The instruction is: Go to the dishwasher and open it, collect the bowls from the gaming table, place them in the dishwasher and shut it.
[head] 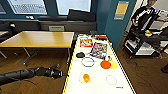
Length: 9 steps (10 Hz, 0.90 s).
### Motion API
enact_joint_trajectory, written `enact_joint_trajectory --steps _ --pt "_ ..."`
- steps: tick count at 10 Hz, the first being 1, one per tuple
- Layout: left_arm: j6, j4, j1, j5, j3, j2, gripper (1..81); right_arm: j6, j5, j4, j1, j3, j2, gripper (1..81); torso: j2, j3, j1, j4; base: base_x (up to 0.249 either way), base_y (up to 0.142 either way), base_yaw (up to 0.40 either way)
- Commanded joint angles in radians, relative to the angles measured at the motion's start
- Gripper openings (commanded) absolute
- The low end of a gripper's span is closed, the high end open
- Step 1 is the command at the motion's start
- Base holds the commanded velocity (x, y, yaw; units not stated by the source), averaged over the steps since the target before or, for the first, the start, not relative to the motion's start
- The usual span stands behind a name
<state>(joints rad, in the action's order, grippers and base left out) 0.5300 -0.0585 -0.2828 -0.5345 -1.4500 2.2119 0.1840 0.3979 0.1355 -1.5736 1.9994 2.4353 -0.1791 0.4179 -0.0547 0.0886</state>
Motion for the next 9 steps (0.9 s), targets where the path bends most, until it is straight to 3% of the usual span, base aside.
enact_joint_trajectory --steps 1,2,6,9 --pt "0.160 0.167 0.155 -0.093 -0.009 0.095 81.1 0.005 -0.048 0.013 0.011 -0.001 -0.039 1.0 0.000 0.000 0.000 0.000 0.000 0.000 0.000" --pt "0.223 0.240 0.155 -0.105 -0.006 0.123 81.1 0.005 -0.048 0.013 0.011 0.002 -0.036 1.0 0.000 0.000 0.000 0.000 0.000 0.000 0.000" --pt "0.389 0.419 0.155 -0.179 -0.001 0.187 81.1 0.005 -0.068 0.013 0.022 0.005 -0.028 1.0 0.000 0.000 -0.001 0.000 0.000 0.000 0.000" --pt "0.594 0.656 0.156 -0.307 0.057 0.262 81.1 0.005 -0.070 0.013 0.023 0.022 -0.020 1.0 0.000 0.000 -0.001 0.000 0.000 0.000 0.000"
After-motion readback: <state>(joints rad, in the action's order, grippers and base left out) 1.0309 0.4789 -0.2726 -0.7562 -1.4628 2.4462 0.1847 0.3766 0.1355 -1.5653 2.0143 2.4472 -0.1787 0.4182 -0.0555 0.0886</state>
